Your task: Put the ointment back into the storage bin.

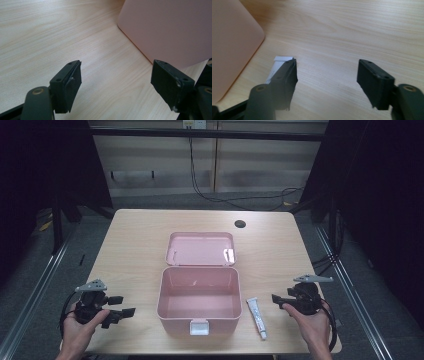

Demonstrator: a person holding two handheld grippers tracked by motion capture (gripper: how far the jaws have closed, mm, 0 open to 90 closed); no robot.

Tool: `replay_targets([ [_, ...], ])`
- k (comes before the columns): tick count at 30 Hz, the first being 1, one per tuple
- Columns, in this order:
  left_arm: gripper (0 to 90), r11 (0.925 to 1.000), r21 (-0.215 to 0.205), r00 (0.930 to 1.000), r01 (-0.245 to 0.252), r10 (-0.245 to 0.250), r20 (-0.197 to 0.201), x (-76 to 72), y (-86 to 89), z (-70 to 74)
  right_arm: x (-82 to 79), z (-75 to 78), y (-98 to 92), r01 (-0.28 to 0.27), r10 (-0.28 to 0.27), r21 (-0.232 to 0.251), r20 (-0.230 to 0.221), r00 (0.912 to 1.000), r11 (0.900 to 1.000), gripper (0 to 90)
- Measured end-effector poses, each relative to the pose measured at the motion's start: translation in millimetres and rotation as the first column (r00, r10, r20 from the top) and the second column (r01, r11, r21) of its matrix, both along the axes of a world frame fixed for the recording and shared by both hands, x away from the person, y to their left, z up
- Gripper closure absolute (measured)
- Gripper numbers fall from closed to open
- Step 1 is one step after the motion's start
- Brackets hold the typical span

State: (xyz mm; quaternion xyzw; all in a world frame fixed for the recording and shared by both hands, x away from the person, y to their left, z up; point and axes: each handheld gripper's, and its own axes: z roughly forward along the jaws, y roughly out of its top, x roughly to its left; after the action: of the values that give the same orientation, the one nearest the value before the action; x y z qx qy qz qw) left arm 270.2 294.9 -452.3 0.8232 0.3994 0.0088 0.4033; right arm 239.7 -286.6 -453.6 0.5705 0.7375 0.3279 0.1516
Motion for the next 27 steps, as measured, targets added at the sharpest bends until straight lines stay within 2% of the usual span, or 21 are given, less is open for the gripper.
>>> replay_targets([
  [2, 24.4, 1.0000, -0.002, 1.0000, 0.001, -0.001, -0.001, -0.2, -0.1, 0.1, -1.6, 2.4, 1.8, -0.015, 0.015, -0.016, -0.003, 0.9999, 1.000, 36.9],
  [5, 24.4, 1.0000, -0.002, 1.0000, 0.004, -0.004, -0.001, -0.3, 0.1, 0.2, -2.9, 4.5, 4.1, -0.021, 0.021, -0.010, -0.043, 0.9989, 1.000, 39.3],
  [9, 24.4, 1.0000, -0.007, 1.0000, 0.003, -0.003, -0.002, -0.5, 0.3, 0.4, -4.9, 9.3, 7.2, -0.023, 0.022, -0.011, -0.062, 0.9979, 1.000, 47.3],
  [11, 24.4, 1.0000, -0.008, 1.0000, 0.004, -0.004, -0.002, -0.6, 0.3, 0.5, -5.4, 12.4, 8.3, -0.041, 0.042, 0.018, -0.079, 0.9959, 0.999, 48.7],
  [13, 24.4, 1.0000, -0.010, 1.0000, 0.002, -0.002, -0.003, -0.5, 0.7, 0.5, -6.2, 13.3, 9.4, -0.035, 0.037, 0.031, -0.091, 0.9952, 0.999, 52.4],
  [18, 24.4, 0.9998, -0.018, 1.0000, -0.001, 0.001, 0.003, 0.0, 2.9, 0.9, -6.5, 11.8, 14.5, -0.047, 0.056, 0.059, -0.166, 0.9845, 0.997, 53.1],
  [21, 24.4, 0.9998, -0.018, 1.0000, -0.004, 0.004, -0.001, -0.1, 2.8, 0.6, -6.8, 14.5, 17.2, -0.054, 0.064, 0.062, -0.181, 0.9813, 0.997, 53.7],
  [23, 24.4, 0.9998, -0.020, 1.0000, -0.008, 0.008, -0.002, 0.2, 3.0, 0.3, -6.7, 17.3, 21.1, -0.080, 0.094, 0.076, -0.205, 0.9742, 0.994, 54.3],
  [27, 24.4, 0.9998, -0.020, 0.9999, -0.011, 0.010, -0.004, 0.1, 3.2, 0.2, -6.1, 19.0, 27.0, -0.115, 0.128, 0.070, -0.221, 0.9668, 0.991, 55.7],
])
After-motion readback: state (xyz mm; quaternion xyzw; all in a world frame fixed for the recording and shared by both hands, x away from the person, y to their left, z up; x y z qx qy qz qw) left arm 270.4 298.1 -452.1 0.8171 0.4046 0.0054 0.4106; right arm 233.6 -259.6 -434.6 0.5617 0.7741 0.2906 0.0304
